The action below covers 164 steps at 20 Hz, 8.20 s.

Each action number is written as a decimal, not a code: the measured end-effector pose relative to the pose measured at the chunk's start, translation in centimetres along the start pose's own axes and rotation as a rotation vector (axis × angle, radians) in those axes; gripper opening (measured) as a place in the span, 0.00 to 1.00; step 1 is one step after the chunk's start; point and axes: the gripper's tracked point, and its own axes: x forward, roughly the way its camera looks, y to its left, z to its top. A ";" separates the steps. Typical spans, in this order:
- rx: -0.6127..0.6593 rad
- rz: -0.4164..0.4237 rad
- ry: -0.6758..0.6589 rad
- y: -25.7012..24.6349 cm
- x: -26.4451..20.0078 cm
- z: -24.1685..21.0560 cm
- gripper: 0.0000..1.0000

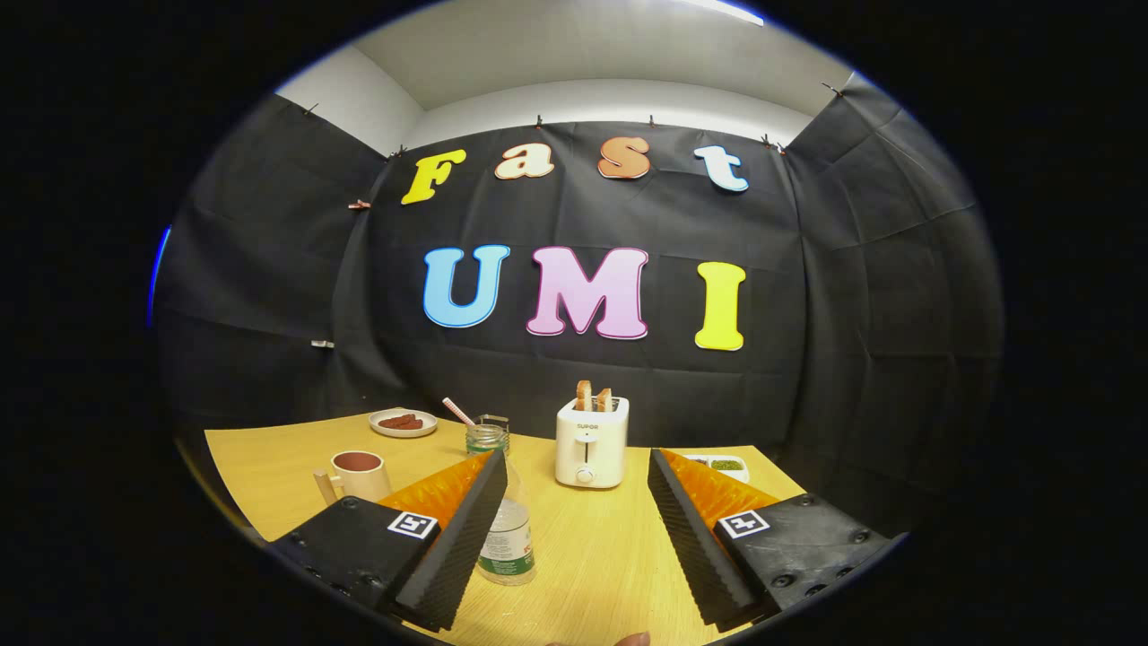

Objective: Take the bottle from table, then pour the juice into the cup, finally place the bottle on the coaster

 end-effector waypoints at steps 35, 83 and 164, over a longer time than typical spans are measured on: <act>0.065 0.053 0.087 6.7 6.2 -12.3 0.78; -1.273 0.071 0.005 15.0 11.5 -7.0 0.74; -2.024 0.045 -0.220 17.4 14.6 -3.3 0.73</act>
